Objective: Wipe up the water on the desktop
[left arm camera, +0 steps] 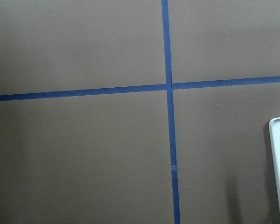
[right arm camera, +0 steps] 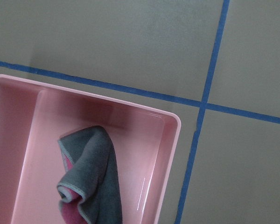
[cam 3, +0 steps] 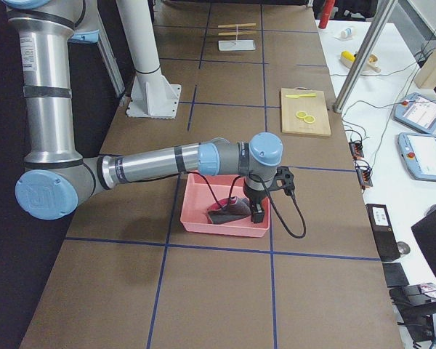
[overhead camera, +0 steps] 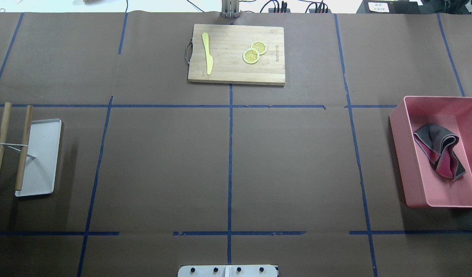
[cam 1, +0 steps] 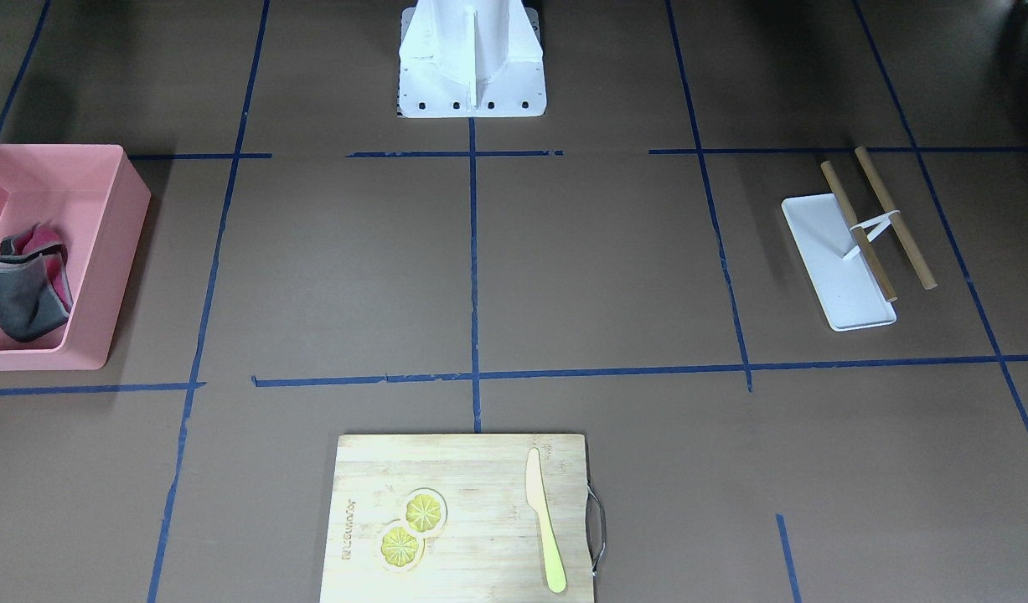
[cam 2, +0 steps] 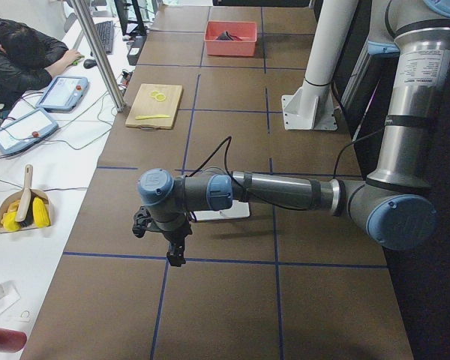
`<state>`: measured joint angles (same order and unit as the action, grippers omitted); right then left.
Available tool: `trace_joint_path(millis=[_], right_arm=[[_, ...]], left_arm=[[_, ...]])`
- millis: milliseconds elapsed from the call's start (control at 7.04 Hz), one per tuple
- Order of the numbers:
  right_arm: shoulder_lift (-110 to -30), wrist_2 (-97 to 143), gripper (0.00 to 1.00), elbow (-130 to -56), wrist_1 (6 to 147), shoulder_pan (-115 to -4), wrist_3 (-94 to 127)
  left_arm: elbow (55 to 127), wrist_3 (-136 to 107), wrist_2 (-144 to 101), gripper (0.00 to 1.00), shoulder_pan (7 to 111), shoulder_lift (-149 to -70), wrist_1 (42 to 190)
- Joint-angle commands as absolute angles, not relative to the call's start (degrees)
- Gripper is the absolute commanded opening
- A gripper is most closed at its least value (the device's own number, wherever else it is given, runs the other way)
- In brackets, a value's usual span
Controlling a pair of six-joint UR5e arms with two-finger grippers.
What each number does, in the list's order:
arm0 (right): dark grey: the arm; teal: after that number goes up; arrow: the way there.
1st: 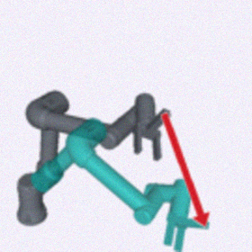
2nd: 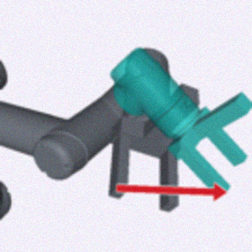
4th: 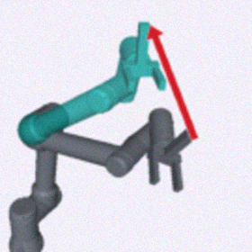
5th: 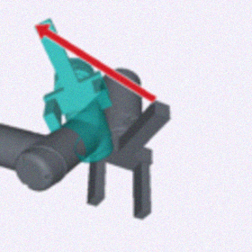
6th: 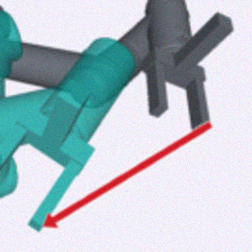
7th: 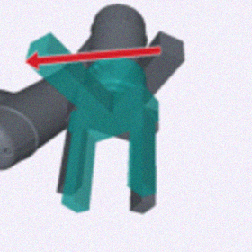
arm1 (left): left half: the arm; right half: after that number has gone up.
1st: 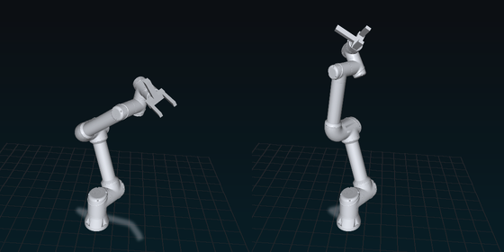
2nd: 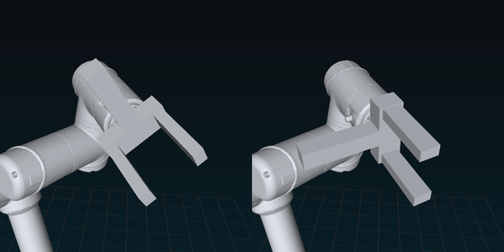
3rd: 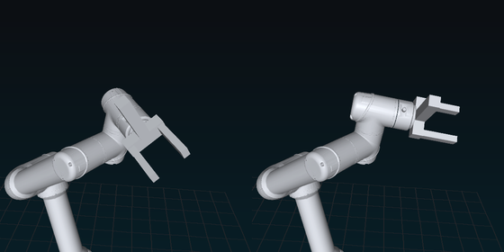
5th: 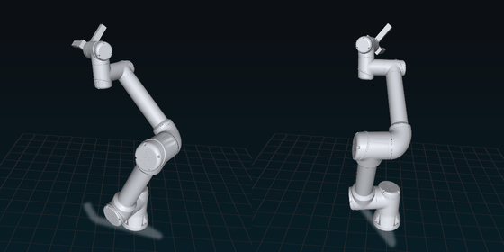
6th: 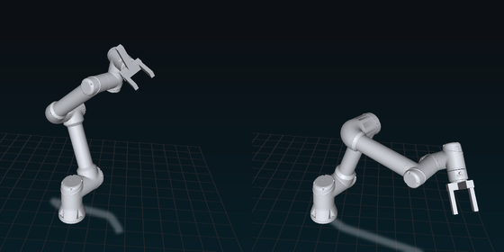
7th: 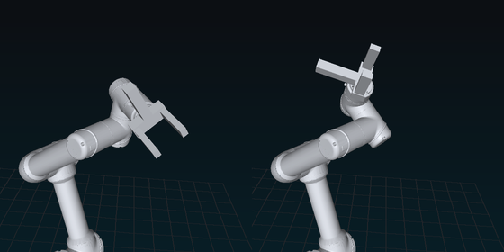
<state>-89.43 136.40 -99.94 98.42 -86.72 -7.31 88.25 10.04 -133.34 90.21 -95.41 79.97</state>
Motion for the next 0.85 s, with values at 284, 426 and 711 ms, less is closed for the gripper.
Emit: trace_joint_path(millis=[284,426,711], right_arm=[[-88.8,137.2,1.0,-90.7,94.3,-90.4,-8.8],[-89.8,137.5,1.0,-89.2,90.2,-91.8,-7.1],[-90.6,137.5,1.0,-89.0,88.3,-91.9,-3.7]], left_arm=[[86.6,12.4,-135.4,1.0,90.9,-94.0,82.1],[86.6,12.3,-135.4,1.0,90.9,-94.1,82.1],[86.7,12.3,-135.4,1.0,90.9,-94.2,82.1]])
